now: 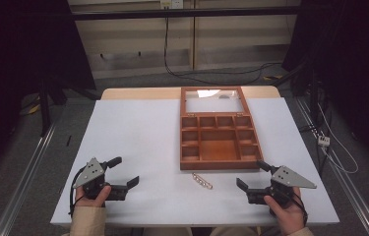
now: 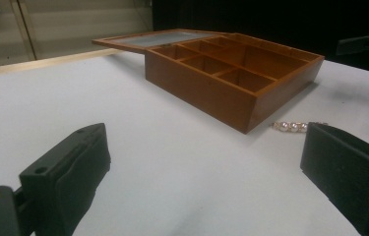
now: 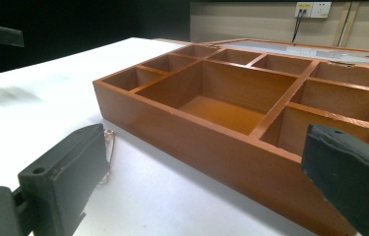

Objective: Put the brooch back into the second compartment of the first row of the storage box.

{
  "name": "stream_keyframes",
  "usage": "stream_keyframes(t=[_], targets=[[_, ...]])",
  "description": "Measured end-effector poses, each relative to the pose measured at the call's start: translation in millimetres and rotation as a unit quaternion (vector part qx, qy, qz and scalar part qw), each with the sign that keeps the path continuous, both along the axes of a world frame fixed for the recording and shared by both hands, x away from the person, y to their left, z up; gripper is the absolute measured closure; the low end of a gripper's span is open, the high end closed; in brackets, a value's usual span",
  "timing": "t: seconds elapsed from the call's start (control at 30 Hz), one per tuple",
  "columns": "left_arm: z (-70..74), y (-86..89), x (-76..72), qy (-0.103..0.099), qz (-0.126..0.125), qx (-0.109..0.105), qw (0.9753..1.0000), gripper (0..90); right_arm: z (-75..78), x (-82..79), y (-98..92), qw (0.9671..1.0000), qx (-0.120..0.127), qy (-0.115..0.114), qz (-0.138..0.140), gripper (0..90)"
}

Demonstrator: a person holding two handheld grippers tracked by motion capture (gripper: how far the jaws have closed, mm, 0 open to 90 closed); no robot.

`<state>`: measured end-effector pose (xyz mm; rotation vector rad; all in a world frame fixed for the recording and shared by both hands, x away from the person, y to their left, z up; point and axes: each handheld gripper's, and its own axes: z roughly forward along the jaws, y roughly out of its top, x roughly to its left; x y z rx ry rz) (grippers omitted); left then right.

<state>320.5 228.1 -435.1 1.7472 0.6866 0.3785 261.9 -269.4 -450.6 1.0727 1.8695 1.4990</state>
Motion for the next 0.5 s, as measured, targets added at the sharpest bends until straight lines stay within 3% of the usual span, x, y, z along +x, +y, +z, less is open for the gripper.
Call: stream_keyframes(t=[0.5], targets=[[0.5,2.1,-1.7,-0.003,0.005,-0.002,1.0000,4.4,14.2,11.8,17.5,0.9998,-0.009,0.002,0.019,4.1]])
